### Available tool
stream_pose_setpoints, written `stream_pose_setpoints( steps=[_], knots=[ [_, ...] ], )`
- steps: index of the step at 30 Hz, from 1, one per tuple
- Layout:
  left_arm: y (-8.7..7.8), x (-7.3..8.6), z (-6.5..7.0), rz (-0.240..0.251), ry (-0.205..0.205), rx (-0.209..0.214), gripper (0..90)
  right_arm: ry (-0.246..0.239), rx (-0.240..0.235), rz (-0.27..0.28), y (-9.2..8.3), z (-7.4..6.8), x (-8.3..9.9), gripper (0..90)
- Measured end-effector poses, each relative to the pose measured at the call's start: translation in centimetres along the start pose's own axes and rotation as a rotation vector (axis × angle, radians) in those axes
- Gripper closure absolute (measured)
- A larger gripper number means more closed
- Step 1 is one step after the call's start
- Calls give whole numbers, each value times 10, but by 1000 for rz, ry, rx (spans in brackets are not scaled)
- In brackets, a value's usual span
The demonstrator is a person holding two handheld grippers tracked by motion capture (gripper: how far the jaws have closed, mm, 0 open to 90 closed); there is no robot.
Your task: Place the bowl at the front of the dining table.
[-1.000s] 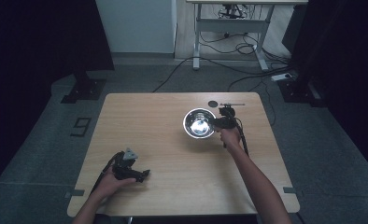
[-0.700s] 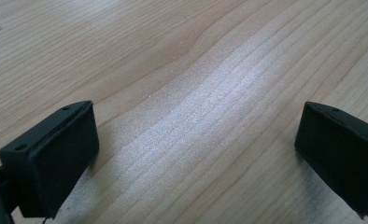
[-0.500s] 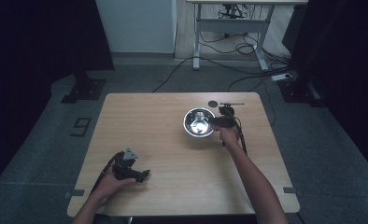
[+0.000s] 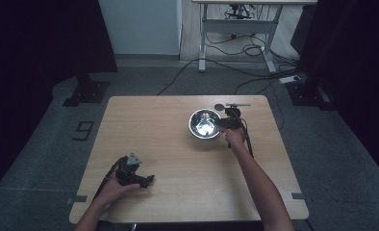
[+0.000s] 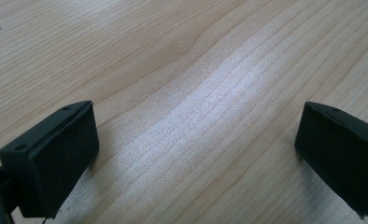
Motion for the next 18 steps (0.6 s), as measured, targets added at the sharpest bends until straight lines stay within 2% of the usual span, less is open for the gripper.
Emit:
stream_pose_setpoints(
  steps=[3,5,12,18],
  knots=[
    [0,0,0,0,0,0,0,9,7,10,1,7,-2,857],
    [0,0,0,0,0,0,0,20,8,2,1,7,-2,857],
    [0,0,0,0,0,0,0,16,9,6,8,7,-10,856],
    [0,0,0,0,0,-1,0,26,14,6,14,14,-9,856]
  ],
)
Point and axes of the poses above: each handheld gripper's, and its own axes: y roughly forward along the jaws, x roughly out of its underside, z roughly to its right, the point moved 7 cm from there along y, roughly forward along the jaws, and after that the axes turned 13 degrees about -x, right-handed, at the moved point
